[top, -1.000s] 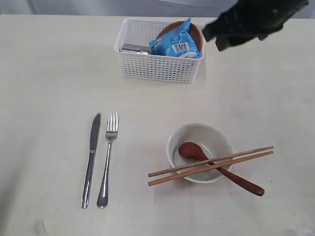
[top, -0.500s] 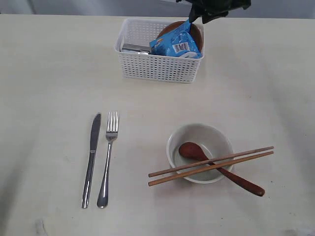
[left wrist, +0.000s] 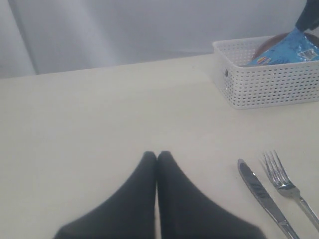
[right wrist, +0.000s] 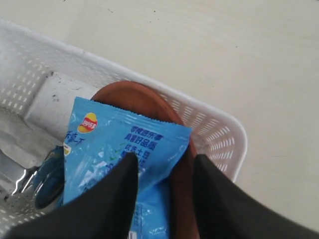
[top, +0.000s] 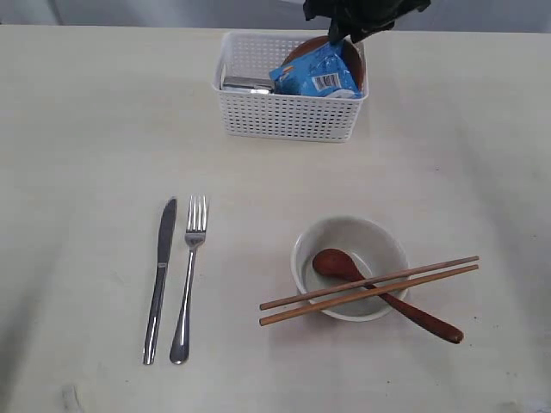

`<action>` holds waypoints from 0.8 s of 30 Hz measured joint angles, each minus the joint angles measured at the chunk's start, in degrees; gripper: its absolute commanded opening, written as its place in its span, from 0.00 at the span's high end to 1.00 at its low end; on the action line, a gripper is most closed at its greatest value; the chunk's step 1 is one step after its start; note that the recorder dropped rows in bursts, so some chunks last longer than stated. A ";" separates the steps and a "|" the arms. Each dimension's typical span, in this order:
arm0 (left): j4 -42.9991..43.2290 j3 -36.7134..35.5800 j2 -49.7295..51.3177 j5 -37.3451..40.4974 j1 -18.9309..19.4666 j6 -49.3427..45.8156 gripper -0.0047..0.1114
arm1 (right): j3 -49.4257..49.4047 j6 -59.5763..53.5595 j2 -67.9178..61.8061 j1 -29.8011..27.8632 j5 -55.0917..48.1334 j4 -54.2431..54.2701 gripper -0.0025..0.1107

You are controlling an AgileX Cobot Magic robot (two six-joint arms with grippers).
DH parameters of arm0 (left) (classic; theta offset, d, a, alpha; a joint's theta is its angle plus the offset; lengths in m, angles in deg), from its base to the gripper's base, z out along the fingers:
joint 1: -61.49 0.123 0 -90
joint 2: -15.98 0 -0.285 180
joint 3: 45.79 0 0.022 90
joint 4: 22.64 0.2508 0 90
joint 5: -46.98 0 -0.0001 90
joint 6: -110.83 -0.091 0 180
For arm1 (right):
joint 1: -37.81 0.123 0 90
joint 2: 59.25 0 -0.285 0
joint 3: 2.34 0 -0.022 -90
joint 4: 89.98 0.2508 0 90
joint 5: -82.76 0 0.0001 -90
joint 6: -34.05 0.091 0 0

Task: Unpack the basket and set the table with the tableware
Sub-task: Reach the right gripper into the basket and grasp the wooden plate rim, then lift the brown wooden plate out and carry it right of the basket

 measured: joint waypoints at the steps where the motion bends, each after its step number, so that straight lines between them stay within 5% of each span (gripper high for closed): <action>1: 0.00 0.00 0.00 0.00 0.00 0.00 0.96 | 0.00 -0.40 0.41 0.00 -0.14 -0.09 0.66; 9: 0.00 0.00 0.00 0.00 0.00 0.00 0.96 | 0.00 -2.14 -1.16 0.00 -3.33 -6.59 0.57; 13: 0.00 0.00 0.00 0.00 0.00 0.00 0.96 | 0.00 -4.26 -1.95 0.00 -3.97 -4.43 0.71; 17: 0.00 0.00 0.00 0.00 0.00 0.00 0.96 | 0.51 -9.51 -2.14 -0.44 -4.92 -0.21 0.98; 24: 0.00 0.00 0.00 0.00 0.00 0.00 0.96 | 0.51 -10.11 -2.17 -0.44 -5.73 1.31 0.98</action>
